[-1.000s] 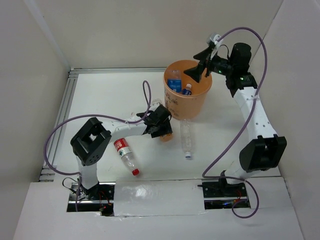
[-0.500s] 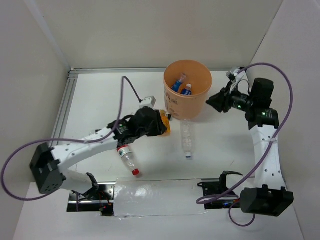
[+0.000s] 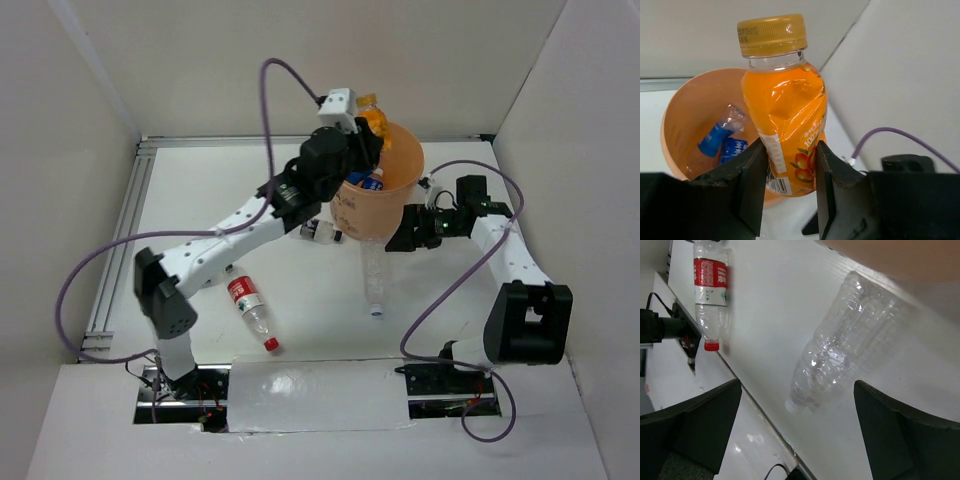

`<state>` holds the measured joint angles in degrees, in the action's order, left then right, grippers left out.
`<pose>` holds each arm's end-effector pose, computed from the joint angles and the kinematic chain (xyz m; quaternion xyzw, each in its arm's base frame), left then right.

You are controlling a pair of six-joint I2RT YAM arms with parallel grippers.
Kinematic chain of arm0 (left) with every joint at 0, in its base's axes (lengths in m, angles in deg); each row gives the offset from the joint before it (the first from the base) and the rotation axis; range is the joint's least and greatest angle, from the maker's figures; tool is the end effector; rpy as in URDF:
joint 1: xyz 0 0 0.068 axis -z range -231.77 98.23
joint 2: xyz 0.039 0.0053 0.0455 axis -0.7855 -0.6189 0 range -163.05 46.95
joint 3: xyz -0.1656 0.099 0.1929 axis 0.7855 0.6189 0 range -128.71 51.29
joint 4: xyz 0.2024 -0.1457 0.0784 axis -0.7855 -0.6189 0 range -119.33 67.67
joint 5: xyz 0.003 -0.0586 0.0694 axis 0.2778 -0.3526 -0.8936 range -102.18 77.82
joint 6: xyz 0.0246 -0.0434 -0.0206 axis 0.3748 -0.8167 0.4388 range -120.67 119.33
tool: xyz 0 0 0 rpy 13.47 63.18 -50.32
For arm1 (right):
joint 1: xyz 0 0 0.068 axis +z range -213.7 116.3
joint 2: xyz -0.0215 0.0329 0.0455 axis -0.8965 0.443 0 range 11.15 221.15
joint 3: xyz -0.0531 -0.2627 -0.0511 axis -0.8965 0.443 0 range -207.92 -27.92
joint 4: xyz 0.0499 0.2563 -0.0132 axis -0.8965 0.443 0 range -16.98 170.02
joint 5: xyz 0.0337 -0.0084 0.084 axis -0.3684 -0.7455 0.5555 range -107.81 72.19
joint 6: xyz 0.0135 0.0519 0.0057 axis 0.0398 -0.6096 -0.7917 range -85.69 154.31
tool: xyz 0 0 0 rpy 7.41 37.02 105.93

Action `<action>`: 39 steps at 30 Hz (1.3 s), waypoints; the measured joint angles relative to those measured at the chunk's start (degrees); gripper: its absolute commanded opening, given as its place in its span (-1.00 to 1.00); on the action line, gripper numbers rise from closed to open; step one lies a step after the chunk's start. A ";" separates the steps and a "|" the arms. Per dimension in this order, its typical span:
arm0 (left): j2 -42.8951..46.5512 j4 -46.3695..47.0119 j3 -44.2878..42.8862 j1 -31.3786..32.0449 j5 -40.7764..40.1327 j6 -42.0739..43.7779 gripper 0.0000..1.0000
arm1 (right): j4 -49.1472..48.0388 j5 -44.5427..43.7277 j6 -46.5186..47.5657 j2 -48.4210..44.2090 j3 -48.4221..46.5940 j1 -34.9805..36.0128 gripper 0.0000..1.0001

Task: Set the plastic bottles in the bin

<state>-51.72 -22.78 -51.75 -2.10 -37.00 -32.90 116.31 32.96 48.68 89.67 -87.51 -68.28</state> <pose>0.2738 -0.2994 0.4603 -0.0542 0.6827 -0.3570 0.6352 0.2649 0.0064 0.2642 -0.1775 0.8650 0.3747 0.2825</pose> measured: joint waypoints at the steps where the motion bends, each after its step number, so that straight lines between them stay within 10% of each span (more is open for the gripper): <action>1: -3.58 -0.94 -3.06 -0.04 -0.28 0.92 -0.02 | -0.04 -0.28 -1.14 1.36 0.04 0.57 1.00; 7: -15.61 -4.11 -10.62 -0.04 -1.25 4.15 0.95 | -5.20 -0.20 -9.01 3.56 4.13 2.51 1.00; 15: -11.08 -5.90 -5.62 -0.59 -2.84 5.05 1.00 | -17.55 -4.39 -23.65 2.89 21.05 6.43 1.00; 22: 9.70 -5.27 17.16 -0.79 -6.71 1.75 1.00 | -29.66 -14.86 -32.87 0.90 26.27 12.74 1.00; 29: 26.51 -17.09 40.06 -0.83 -11.02 -16.09 1.00 | -39.08 -23.37 -40.35 0.66 28.70 16.09 0.16; 39: 41.57 -42.77 57.57 0.22 -8.72 -42.03 1.00 | -30.69 -12.74 -27.91 -2.47 23.04 23.34 -0.27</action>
<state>-10.15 -65.56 5.82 -1.88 -45.72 -74.93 85.62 20.21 20.77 87.20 -64.47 -44.94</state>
